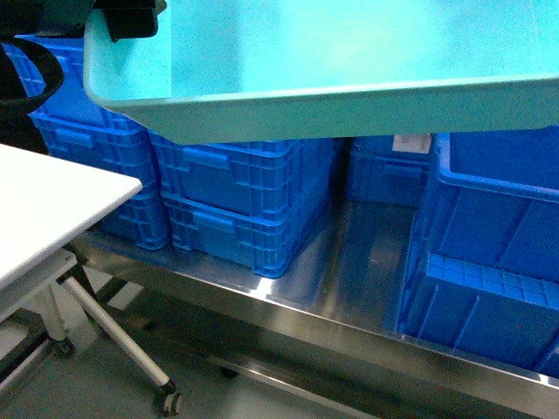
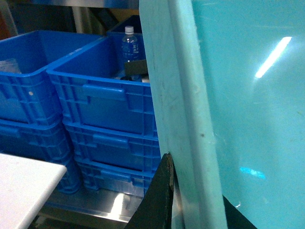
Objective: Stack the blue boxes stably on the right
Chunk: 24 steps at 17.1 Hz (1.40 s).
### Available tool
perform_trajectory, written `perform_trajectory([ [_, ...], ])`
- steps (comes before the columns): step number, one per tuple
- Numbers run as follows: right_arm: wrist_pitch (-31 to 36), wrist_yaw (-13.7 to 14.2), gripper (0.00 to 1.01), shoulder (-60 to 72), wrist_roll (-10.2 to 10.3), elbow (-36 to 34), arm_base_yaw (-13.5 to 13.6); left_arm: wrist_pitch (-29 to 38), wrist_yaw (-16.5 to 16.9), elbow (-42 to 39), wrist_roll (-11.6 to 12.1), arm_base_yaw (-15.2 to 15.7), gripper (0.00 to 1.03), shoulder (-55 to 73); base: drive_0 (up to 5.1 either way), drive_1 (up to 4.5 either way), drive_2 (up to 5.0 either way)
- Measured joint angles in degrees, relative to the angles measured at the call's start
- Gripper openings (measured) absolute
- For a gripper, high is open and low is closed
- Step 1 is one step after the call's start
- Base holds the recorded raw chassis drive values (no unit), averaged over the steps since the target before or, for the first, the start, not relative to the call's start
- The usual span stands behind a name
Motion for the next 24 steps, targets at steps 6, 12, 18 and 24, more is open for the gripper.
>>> perform_trajectory([
  [6, -0.11, 0.13, 0.07, 0.00, 0.07, 0.00, 0.26, -0.15, -0.02, 0.00, 0.09, 0.02, 0.06, 0.00, -1.5, -1.51, -1.5],
  [12, -0.07, 0.09, 0.07, 0.00, 0.07, 0.02, 0.33, -0.04, 0.11, 0.00, 0.04, 0.37, 0.06, 0.00, -1.6, -1.64, -1.6],
  [18, -0.42, 0.00, 0.07, 0.00, 0.09, -0.11, -0.04, -0.35, 0.00, -0.04, 0.04, -0.04, 0.06, 0.00, -1.4, -0.72, -2.1],
  [24, -0.15, -0.02, 0.07, 0.00, 0.09, -0.11, 0.02, -0.17, -0.02, -0.04, 0.15, 0.00, 0.06, -0.15, -1.4, 2.74, -5.6],
])
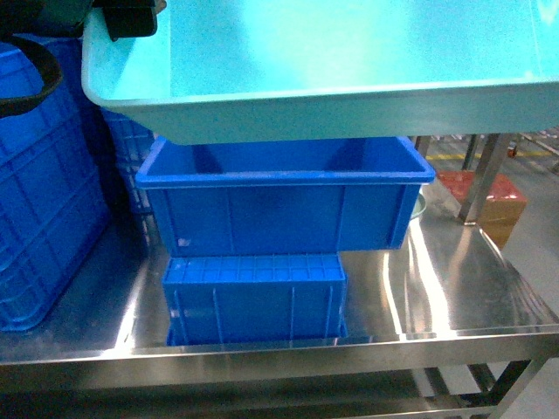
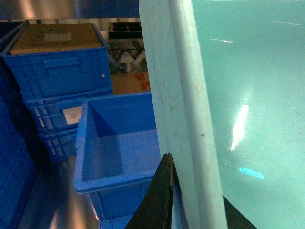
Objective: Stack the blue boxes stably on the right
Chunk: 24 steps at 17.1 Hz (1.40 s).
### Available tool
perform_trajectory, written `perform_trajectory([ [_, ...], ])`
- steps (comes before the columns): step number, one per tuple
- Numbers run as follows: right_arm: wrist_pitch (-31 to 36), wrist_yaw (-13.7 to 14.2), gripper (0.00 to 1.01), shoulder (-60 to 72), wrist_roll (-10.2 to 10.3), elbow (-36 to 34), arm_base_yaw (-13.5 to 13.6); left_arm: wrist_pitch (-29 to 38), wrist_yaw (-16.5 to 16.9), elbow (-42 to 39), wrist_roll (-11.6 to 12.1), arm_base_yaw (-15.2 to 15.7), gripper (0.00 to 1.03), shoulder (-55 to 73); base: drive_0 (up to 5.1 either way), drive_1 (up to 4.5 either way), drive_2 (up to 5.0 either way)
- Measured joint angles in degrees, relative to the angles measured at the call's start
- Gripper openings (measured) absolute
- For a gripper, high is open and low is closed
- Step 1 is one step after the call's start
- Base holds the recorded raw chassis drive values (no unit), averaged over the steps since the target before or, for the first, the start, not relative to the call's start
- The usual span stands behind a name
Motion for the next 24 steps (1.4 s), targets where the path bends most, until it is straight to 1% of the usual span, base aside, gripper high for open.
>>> perform_trajectory([
  [2, 0.00, 0.00, 0.07, 0.00, 0.00, 0.00, 0.00, 0.15, 0.02, 0.00, 0.00, 0.00, 0.06, 0.00, -0.9, 3.26, -5.0],
  [6, -0.02, 0.02, 0.07, 0.11, 0.00, 0.02, 0.00, 0.02, 0.02, 0.04, -0.02, 0.00, 0.06, 0.33, 0.3, 0.30, 0.3],
  [9, -0.17, 0.02, 0.07, 0.09, -0.02, 0.02, -0.02, 0.13, 0.04, 0.07, -0.02, 0.00, 0.06, 0.28, 1.0, 1.04, 1.0],
  [22, -0.02, 0.02, 0.07, 0.07, 0.00, 0.02, 0.00, 0.22, 0.04, 0.07, 0.00, 0.00, 0.06, 0.28, 2.0, 1.95, 2.0],
  [24, -0.02, 0.09, 0.07, -0.11, -0.02, 0.02, 0.24, -0.07, 0.04, 0.04, 0.02, 0.26, 0.06, 0.02, -0.1, 3.77, -4.0],
])
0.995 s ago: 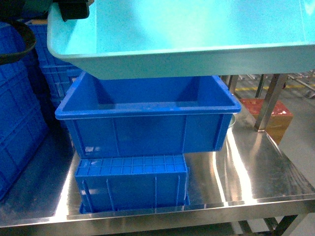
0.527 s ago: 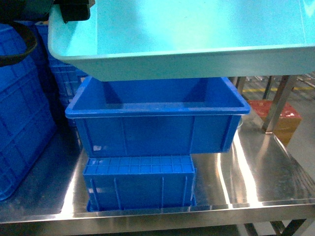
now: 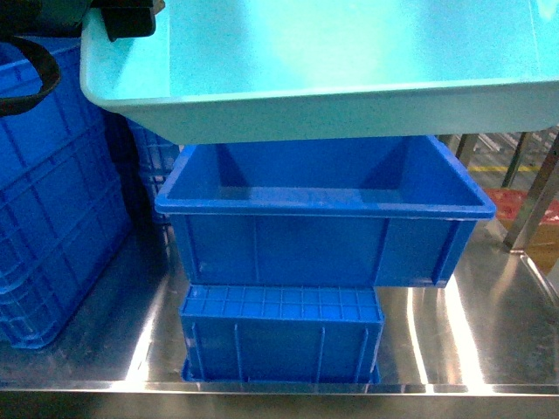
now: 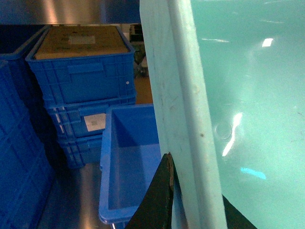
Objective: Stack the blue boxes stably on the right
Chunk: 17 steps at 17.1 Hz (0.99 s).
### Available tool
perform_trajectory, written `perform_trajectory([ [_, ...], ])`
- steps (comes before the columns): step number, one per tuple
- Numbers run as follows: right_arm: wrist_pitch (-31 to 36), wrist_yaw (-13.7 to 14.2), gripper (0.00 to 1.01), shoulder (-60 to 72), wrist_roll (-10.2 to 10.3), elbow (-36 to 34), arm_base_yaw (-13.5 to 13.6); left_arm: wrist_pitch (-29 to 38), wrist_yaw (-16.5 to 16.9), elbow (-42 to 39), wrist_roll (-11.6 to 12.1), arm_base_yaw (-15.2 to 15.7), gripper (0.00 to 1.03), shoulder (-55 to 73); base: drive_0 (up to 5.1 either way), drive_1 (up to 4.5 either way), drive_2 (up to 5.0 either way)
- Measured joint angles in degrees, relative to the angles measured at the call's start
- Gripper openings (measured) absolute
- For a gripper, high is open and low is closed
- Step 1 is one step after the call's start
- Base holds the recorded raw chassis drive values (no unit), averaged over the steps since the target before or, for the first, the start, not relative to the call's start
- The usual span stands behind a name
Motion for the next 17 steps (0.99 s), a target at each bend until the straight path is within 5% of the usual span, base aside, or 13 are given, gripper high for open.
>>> perform_trajectory([
  [17, 0.24, -0.04, 0.07, 0.52, 0.02, 0.17, 0.00, 0.42, 0.02, -0.04, 0.02, 0.04, 0.06, 0.26, 0.2, 1.25, -1.2],
])
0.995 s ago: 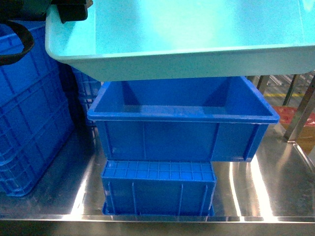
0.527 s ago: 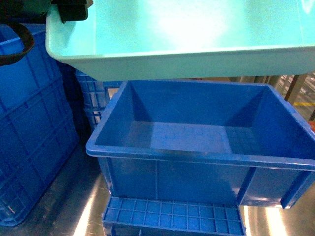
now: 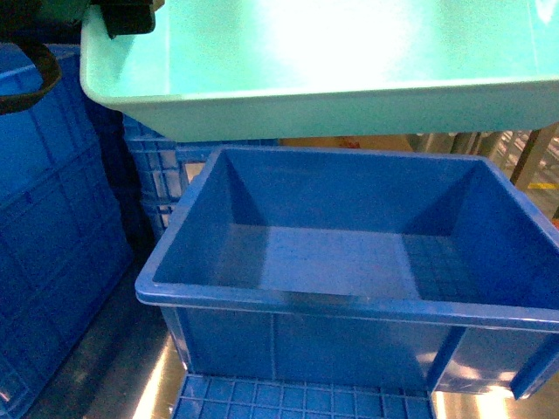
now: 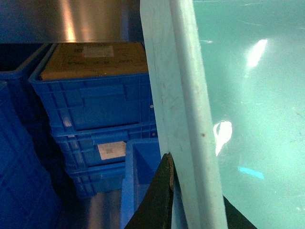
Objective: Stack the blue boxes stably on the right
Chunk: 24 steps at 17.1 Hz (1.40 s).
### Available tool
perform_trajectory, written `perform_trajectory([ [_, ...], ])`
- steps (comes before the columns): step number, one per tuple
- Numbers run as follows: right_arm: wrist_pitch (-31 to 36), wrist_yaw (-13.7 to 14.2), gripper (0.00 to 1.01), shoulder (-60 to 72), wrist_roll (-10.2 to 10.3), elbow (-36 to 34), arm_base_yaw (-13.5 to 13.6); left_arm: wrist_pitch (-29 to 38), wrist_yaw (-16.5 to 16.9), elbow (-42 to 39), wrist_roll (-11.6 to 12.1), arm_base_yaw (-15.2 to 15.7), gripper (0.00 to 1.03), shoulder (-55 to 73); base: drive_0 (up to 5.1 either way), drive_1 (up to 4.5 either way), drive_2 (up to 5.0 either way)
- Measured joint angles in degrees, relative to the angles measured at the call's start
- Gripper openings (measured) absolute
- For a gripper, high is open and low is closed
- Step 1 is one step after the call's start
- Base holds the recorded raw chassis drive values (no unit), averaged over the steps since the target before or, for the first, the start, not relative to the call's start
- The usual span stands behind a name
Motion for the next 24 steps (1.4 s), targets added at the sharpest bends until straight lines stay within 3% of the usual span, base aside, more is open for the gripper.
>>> perform_trajectory([
  [12, -1.90, 0.00, 0.07, -0.02, 0.22, 0.04, 0.00, -1.97, 0.02, 0.31, 0.13, 0.00, 0.06, 0.00, 0.0, 0.00, 0.0],
  [16, -4.26, 0.57, 0.07, 5.79, 0.26, 0.09, -0.79, -4.35, 1.70, 3.58, 0.42, 0.68, 0.06, 7.54, 0.0, 0.00, 0.0],
  [18, -11.15, 1.05, 0.07, 16.70, -0.24, 8.11, -0.79, -13.86, 4.48, 14.82, -1.07, 2.45, 0.06, 19.15, 0.0, 0.00, 0.0],
  [19, -20.20, 0.76, 0.07, 26.03, -0.28, 19.76, -0.79, -22.77, 5.20, 26.34, -0.79, 3.87, 0.06, 27.67, 0.0, 0.00, 0.0],
  [21, -25.27, 0.85, 0.07, 31.41, -0.31, 27.67, -0.72, -30.36, 5.51, 36.13, 0.42, 4.61, 0.06, 33.05, 0.0, 0.00, 0.0],
  [24, -31.67, 1.16, 0.07, 36.94, -1.70, 36.39, 0.15, -38.34, 5.57, 43.87, -0.15, 5.55, 0.06, 37.53, 0.0, 0.00, 0.0],
])
